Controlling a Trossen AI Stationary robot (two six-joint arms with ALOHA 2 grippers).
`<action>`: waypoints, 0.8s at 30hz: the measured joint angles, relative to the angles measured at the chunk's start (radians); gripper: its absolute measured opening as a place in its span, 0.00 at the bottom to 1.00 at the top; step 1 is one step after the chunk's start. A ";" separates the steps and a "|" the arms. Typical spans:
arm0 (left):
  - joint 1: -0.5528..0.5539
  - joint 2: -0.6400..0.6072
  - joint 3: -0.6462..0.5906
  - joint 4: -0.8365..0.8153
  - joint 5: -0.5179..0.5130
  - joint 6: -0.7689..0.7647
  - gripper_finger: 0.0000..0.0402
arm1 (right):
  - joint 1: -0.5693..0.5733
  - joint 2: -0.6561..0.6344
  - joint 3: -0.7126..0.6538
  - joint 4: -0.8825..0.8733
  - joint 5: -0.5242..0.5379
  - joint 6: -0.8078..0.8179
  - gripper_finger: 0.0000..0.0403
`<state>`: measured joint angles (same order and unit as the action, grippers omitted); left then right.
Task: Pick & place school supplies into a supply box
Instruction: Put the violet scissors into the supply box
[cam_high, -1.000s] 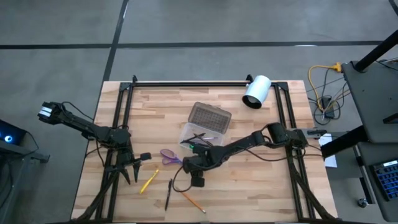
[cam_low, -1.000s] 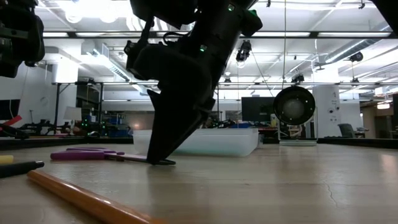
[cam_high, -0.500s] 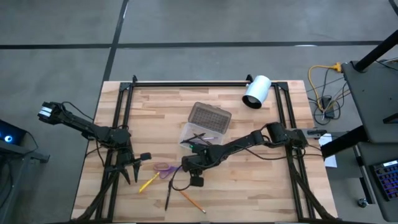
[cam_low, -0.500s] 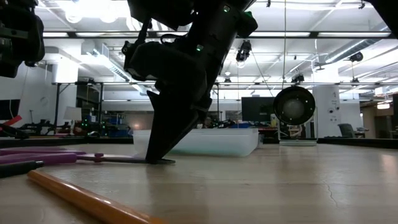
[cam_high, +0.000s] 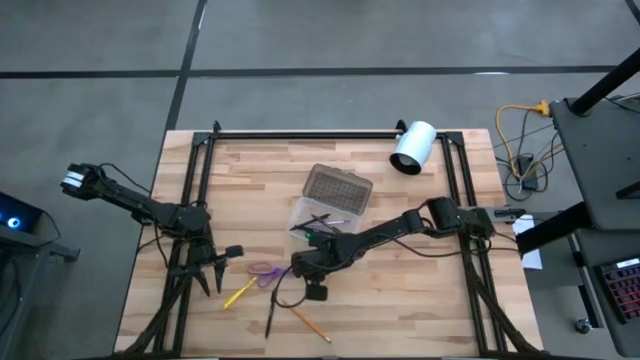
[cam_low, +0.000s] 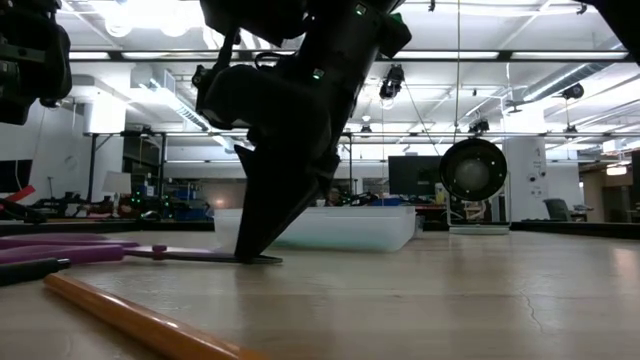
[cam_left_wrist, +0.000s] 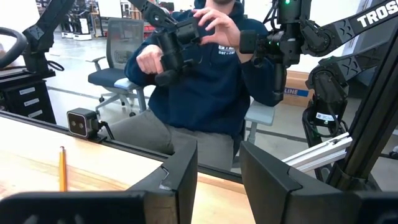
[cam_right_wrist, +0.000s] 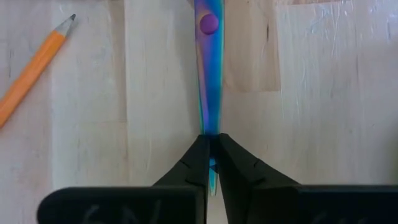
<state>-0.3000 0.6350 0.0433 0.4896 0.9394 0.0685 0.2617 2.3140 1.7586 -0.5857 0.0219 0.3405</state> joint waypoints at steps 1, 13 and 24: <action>0.000 0.000 0.000 0.000 0.000 0.000 0.26 | 0.000 -0.005 -0.001 -0.007 0.000 0.000 0.03; 0.000 0.000 0.000 0.000 0.000 0.000 0.26 | 0.011 -0.051 -0.001 -0.067 0.090 0.000 0.02; 0.000 0.000 0.000 0.000 0.000 0.000 0.26 | 0.013 -0.072 0.001 -0.069 0.119 -0.004 0.02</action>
<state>-0.2998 0.6350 0.0433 0.4896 0.9394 0.0685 0.2750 2.2416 1.7596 -0.6552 0.1405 0.3361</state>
